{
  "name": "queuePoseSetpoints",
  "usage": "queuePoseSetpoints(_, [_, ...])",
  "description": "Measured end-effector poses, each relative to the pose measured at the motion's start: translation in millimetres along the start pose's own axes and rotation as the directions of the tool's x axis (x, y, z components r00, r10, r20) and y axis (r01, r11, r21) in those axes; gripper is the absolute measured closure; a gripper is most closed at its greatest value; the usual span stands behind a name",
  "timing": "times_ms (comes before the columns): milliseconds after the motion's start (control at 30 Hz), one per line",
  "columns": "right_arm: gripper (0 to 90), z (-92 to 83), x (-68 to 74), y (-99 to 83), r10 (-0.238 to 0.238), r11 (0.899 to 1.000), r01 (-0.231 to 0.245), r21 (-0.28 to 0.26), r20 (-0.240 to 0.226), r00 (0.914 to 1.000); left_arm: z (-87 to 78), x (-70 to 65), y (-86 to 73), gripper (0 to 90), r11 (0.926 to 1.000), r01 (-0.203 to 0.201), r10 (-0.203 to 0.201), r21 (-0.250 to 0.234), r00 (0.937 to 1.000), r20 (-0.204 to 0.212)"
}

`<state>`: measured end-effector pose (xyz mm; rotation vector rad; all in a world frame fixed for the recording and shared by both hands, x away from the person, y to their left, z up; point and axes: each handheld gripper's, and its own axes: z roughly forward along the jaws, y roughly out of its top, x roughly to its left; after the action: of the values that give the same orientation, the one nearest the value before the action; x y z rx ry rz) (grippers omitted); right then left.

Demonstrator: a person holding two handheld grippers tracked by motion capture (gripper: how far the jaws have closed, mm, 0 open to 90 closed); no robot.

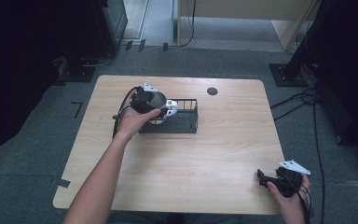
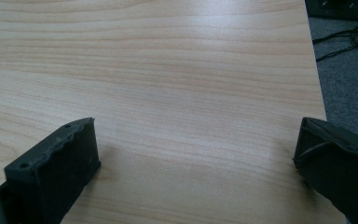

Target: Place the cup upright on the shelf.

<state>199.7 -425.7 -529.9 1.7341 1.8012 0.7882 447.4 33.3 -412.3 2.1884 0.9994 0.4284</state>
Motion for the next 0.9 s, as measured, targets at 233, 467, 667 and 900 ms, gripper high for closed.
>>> queuePoseSetpoints(233, [0.0, 0.0, 0.0, 0.0, 0.0, 1.0, 0.0, 0.0, 0.0, 1.0, -1.9, -1.5, 1.1, 0.0, 0.9997, 0.008, -0.008, 0.024, 1.0, -0.006])
queuePoseSetpoints(467, [0.0, 0.0, 0.0, 0.0, 0.0, 1.0, 0.0, 0.0, 0.001, 1.0, -14.7, -0.1, 6.0, 0.0, 0.9995, 0.029, -0.029, -0.014, 0.9995, 0.008])
queuePoseSetpoints(667, [0.0, 0.0, 0.0, 0.0, 0.0, 1.0, 0.0, 0.0, 0.0, 1.0, -33.1, 0.4, 11.0, 0.0, 0.9968, 0.052, -0.052, -0.061, 0.9986, 0.007])
queuePoseSetpoints(900, [0.0, 0.0, 0.0, 0.0, 0.0, 1.0, 0.0, 0.0, 0.0, 1.0, -56.9, -3.4, 13.2, 0.0, 0.9926, 0.046, -0.046, -0.112, 0.9989, -0.005])
